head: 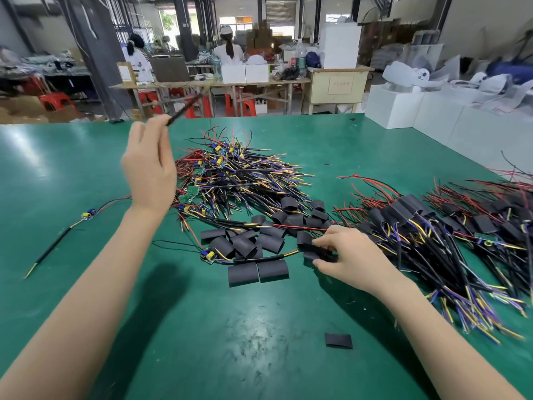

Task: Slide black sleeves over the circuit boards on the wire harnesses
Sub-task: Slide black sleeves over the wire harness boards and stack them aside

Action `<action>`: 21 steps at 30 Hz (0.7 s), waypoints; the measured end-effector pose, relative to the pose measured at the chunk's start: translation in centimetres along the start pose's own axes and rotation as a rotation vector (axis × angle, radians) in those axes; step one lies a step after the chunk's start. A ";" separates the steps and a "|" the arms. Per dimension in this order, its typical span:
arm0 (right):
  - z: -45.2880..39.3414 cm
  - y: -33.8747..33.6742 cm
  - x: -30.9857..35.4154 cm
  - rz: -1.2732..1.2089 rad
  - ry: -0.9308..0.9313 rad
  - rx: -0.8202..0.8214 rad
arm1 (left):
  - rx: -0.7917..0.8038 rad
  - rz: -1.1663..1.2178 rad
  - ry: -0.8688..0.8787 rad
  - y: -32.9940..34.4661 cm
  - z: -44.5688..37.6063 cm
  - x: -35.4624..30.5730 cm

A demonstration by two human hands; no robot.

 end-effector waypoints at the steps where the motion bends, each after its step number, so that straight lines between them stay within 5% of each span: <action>1: 0.0 -0.1 0.1 -0.026 -0.012 -0.007 | 0.065 0.014 0.026 0.0 0.3 -0.7; 6: 0.1 -0.7 0.3 -0.185 -0.078 -0.095 | 0.745 0.292 0.086 2.2 4.2 -3.6; 8: 0.1 -0.9 0.2 -0.207 -0.103 -0.119 | 0.889 0.381 0.026 2.9 6.3 -3.6; 13: 0.0 0.5 0.4 0.071 -0.053 -0.074 | 0.804 0.521 -0.247 3.9 10.0 -1.7; 21: -0.8 2.8 5.1 -0.095 -0.403 -0.016 | 0.739 0.603 -0.335 4.6 11.3 -0.3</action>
Point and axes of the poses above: each hand's wrist, its own z-axis away from the middle knuckle, its own y-axis out of the palm, x = y × z, the point moved 5 cm from there along -z, towards the middle knuckle, and after that the axes turned 13 degrees about x, right-handed, at the moved point
